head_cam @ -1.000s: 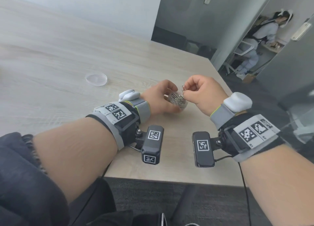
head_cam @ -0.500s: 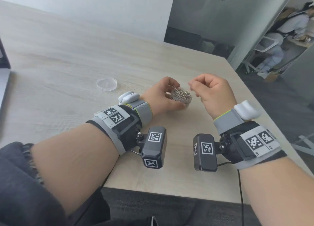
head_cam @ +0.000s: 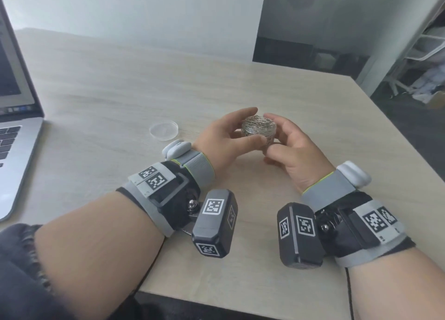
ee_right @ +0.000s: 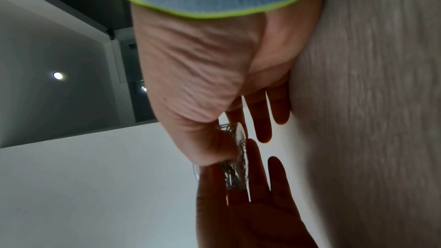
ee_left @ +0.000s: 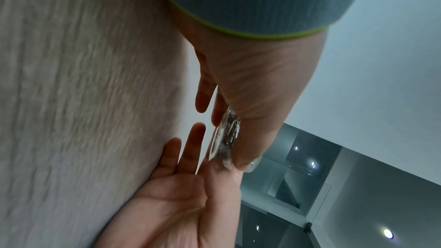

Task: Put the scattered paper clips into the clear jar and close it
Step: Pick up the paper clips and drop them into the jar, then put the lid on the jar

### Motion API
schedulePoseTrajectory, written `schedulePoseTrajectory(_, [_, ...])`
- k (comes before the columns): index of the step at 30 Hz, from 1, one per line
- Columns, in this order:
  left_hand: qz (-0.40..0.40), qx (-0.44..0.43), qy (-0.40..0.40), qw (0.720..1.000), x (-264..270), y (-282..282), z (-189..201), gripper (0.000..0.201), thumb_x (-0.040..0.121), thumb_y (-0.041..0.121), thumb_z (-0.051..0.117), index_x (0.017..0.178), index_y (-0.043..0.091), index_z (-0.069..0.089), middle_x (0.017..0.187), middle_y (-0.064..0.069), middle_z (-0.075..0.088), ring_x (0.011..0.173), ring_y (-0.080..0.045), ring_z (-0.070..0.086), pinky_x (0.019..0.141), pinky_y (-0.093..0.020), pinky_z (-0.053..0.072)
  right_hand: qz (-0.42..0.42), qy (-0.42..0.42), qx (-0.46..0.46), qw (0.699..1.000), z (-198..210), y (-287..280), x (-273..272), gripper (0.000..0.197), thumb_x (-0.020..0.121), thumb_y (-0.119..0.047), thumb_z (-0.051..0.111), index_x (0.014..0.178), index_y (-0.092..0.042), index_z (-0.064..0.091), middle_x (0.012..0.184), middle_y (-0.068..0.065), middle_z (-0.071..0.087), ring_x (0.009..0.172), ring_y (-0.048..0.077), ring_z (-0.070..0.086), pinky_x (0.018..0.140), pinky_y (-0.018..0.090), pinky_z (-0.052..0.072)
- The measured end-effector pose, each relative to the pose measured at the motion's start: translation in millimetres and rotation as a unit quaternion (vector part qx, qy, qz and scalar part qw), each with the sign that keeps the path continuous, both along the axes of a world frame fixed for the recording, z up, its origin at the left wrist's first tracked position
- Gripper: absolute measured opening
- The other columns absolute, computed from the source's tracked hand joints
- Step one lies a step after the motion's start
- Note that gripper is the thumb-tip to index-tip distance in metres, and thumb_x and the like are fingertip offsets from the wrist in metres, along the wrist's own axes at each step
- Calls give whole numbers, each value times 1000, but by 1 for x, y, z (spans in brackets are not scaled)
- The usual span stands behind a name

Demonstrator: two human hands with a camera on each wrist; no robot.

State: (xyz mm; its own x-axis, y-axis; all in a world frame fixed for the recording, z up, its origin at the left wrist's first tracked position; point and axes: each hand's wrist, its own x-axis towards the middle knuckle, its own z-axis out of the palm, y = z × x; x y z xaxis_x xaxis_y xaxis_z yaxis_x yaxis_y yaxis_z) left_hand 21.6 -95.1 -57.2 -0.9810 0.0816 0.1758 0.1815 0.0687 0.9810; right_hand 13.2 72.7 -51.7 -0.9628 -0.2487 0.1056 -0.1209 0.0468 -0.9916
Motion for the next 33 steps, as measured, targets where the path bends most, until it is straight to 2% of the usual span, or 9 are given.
schedulePoseTrajectory(3, [-7,-11,3,1000,2,0,0,72,68,40,83,136,37,60,123,1,75,101,-9,75,104,-39,54,14,7,3,1000,-3,1,0,73,69,-17,70,137,-30,49,128,0,64,93,14,65,79,32,48])
schedulePoseTrajectory(6, [-10,-47,2,999,4,1,1,59,66,45,80,121,55,62,125,5,74,109,-14,74,109,-50,52,-2,17,22,1000,-8,2,-2,76,66,-20,76,137,-27,51,124,-4,67,90,10,68,84,32,49])
schedulePoseTrajectory(8, [-4,-54,4,999,4,0,1,52,65,45,78,114,56,64,122,6,74,104,-15,75,106,-53,54,-7,21,24,999,-7,1,-2,73,65,-22,78,134,-27,54,122,-5,68,86,10,68,81,31,49])
schedulePoseTrajectory(15, [-1,-118,14,993,10,2,6,39,74,34,70,110,49,69,87,16,79,83,-3,72,87,-36,57,-9,38,28,999,-8,1,0,65,62,-23,81,124,-31,59,117,-3,69,84,13,70,77,30,50])
schedulePoseTrajectory(18, [-5,-113,16,994,10,2,6,44,68,42,71,110,55,69,104,5,81,100,-15,76,101,-48,57,-11,41,29,999,-9,1,-1,68,59,-28,82,124,-33,59,119,-3,68,87,16,71,76,31,50])
schedulePoseTrajectory(21, [-7,-117,24,993,11,2,5,59,69,45,70,127,54,62,115,5,78,106,-15,74,105,-50,55,-11,43,28,999,-8,1,-1,71,58,-33,83,125,-34,58,121,-3,67,88,19,72,75,31,50])
schedulePoseTrajectory(27, [-23,-152,53,987,13,3,9,52,71,49,63,121,64,58,155,20,48,135,3,54,118,-33,43,-1,45,37,998,-4,1,0,67,60,-28,82,123,-33,60,118,-3,68,82,15,70,71,29,49])
schedulePoseTrajectory(30, [-24,-157,60,985,13,2,9,46,73,45,65,116,61,63,156,19,47,134,13,49,114,-21,41,-5,43,40,998,-6,2,1,66,58,-29,82,120,-35,61,116,-3,68,85,16,71,75,35,54])
schedulePoseTrajectory(33, [-19,-162,57,985,13,2,8,46,76,40,66,117,60,63,155,21,47,134,13,48,115,-24,40,-6,41,39,998,-5,1,1,67,55,-31,81,119,-36,61,116,-4,68,85,16,72,77,35,56])
